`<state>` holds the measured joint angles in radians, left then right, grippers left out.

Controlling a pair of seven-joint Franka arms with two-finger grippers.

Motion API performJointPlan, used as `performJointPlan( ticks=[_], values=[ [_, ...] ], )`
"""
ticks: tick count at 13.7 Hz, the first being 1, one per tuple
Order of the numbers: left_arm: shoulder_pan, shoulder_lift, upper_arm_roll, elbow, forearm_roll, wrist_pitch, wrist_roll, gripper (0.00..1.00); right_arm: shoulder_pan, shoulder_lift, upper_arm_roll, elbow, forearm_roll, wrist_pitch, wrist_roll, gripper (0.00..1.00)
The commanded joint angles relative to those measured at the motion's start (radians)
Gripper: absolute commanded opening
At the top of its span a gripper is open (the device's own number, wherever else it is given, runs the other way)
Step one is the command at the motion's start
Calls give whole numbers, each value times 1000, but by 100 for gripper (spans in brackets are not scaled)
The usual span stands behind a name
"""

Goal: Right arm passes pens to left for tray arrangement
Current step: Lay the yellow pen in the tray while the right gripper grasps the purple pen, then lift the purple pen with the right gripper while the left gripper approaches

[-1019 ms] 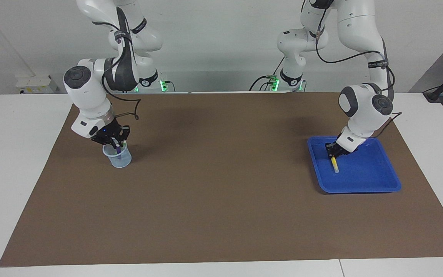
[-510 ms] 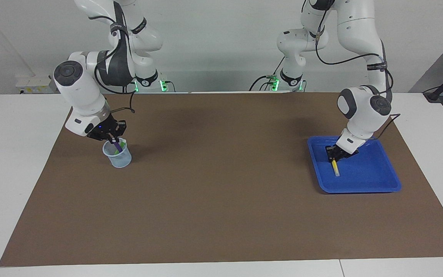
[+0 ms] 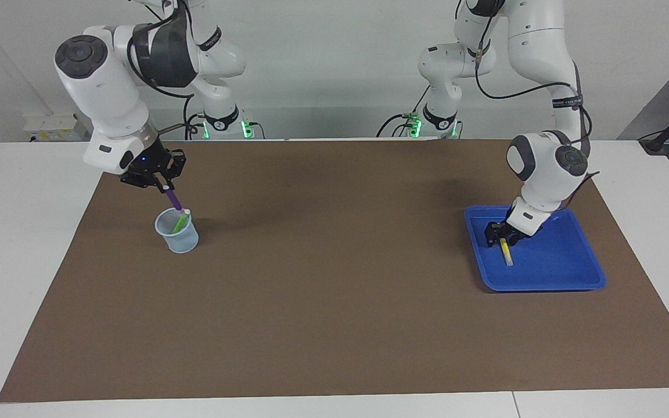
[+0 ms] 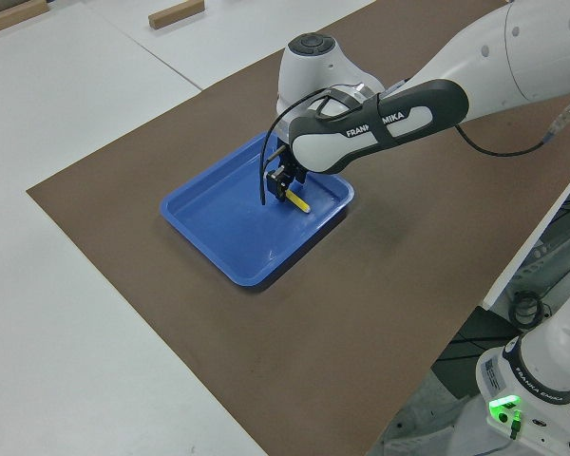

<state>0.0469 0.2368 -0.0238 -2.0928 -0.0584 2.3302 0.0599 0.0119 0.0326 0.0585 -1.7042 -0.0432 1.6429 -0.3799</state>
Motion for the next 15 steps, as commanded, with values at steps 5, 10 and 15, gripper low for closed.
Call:
performJointPlan(
  ticks=[5,10,15],
  values=[
    [-5,-1,4,239,-97,-348,-35,83,88,7,30,20,159,34,271,0],
    [-19,-39,-2,338,-253,-474,-360,86,123,-5,37,-58,387,248,545,0],
    [-33,-77,-2,327,-466,-460,-693,86,227,-34,37,-188,502,475,794,0]
  ],
)
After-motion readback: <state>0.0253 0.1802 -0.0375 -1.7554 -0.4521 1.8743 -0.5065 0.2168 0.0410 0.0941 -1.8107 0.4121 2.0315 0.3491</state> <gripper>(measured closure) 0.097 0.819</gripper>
